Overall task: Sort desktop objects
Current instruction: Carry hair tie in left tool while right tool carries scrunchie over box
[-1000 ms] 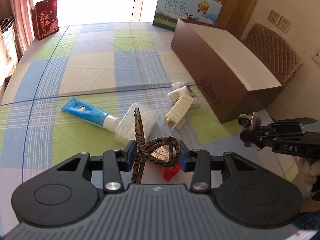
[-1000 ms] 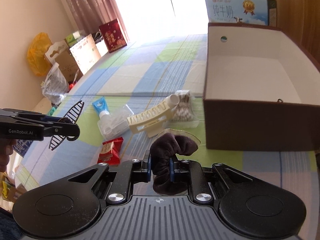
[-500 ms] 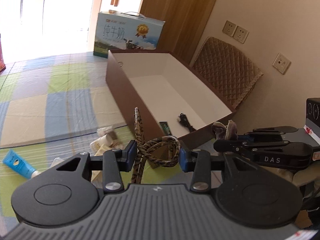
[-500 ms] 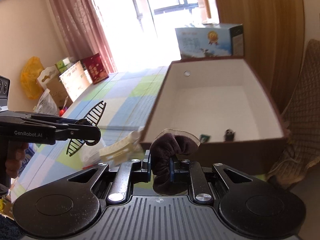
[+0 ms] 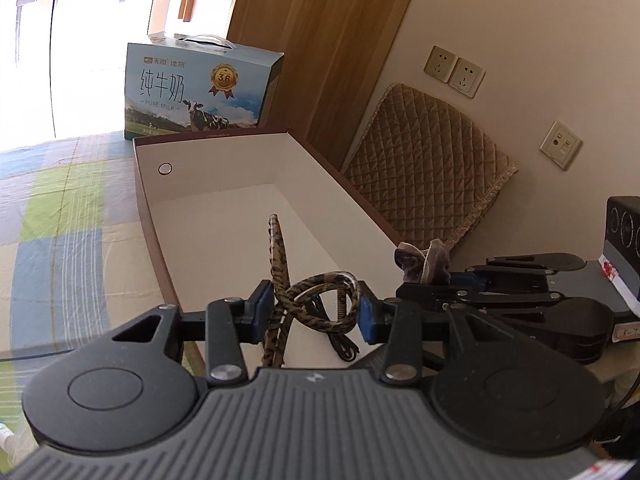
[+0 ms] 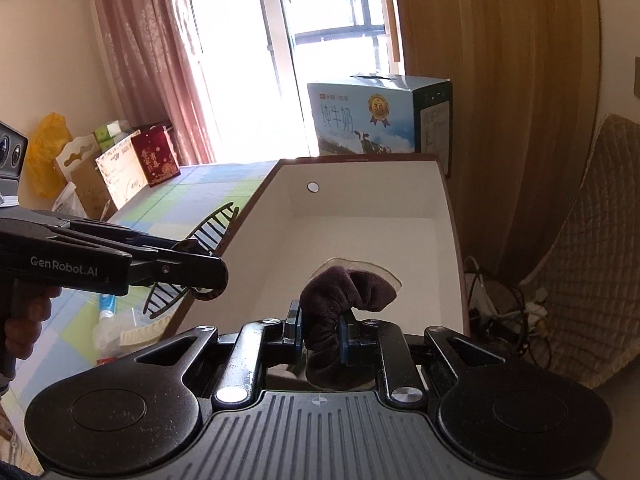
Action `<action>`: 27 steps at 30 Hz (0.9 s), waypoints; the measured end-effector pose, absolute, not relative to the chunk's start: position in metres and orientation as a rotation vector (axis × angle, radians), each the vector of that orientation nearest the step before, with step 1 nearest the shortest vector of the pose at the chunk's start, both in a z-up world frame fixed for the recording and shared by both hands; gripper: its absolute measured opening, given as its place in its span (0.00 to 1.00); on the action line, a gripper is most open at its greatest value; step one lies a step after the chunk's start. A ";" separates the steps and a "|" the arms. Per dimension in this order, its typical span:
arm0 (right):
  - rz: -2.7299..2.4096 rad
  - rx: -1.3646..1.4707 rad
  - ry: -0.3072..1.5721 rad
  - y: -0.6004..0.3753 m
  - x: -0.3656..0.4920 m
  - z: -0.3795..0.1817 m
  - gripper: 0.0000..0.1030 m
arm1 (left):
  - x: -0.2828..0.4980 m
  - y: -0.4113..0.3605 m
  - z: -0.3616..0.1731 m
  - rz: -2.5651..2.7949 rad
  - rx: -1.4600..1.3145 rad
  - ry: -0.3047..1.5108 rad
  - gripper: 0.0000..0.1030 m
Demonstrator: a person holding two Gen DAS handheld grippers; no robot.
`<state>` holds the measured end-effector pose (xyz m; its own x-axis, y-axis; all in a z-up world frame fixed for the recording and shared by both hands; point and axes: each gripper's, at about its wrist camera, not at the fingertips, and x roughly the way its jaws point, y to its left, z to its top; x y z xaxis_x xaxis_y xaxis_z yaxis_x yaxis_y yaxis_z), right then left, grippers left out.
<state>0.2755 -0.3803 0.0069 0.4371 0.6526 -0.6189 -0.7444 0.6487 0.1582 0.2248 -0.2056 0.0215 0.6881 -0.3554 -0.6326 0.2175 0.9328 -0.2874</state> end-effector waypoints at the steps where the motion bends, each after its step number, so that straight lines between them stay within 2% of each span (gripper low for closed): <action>1: 0.879 -0.157 0.703 -0.378 0.283 0.005 0.13 | 0.233 -0.207 0.020 -0.315 -0.198 0.757 0.36; 13: 0.931 -0.297 0.745 -0.350 0.355 -0.021 0.13 | 0.307 -0.215 -0.005 -0.234 -0.182 0.835 0.36; 27: 0.989 -0.441 0.831 -0.314 0.400 -0.058 0.13 | 0.357 -0.214 -0.047 -0.162 -0.131 0.949 0.36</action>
